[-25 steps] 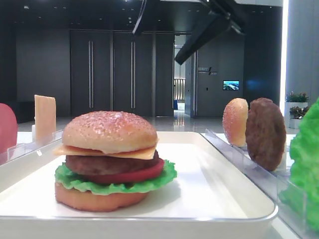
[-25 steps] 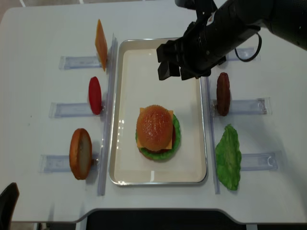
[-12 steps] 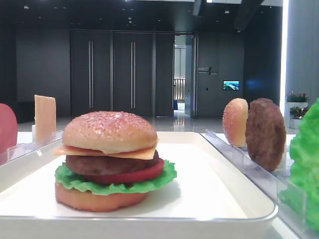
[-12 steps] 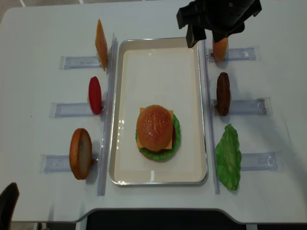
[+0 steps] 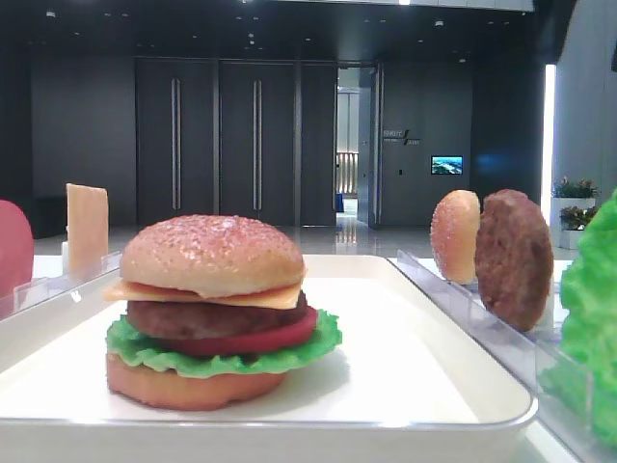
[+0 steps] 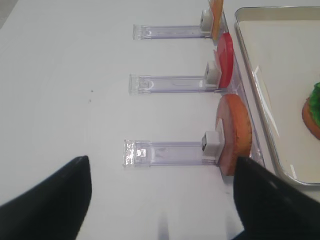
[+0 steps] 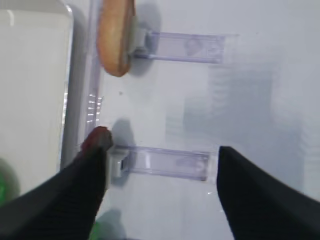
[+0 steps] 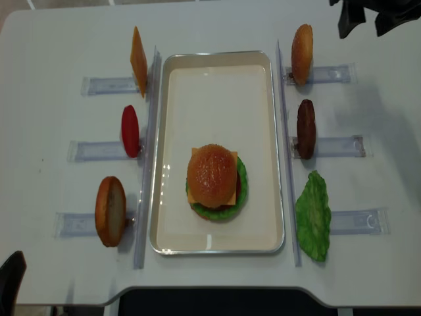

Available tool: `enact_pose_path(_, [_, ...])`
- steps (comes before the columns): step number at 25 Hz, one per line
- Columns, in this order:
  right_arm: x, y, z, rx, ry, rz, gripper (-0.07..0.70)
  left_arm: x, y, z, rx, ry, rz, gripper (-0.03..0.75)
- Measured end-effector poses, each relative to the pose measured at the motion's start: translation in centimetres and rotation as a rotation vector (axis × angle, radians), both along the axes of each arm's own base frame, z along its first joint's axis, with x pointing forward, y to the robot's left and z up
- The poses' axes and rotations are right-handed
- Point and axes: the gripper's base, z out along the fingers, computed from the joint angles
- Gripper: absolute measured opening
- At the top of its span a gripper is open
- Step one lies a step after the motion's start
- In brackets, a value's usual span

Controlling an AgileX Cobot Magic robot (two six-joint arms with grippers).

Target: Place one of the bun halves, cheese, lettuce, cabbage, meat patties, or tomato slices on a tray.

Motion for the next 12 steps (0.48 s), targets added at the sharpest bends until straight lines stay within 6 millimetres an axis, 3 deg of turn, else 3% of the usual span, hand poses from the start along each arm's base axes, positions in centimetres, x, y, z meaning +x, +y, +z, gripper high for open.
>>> enact_pose_path(5, [0.5, -2.9, 0.0, -0.025, -0.005, -0.031, 0.459, 0.0, 0.0, 0.0, 0.000, 0.000, 0.000, 0.692])
enact_pose_path(12, [0.7, -4.5, 0.0, -0.050, -0.008, -0.061, 0.455, 0.0, 0.0, 0.0, 0.000, 0.000, 0.000, 0.692])
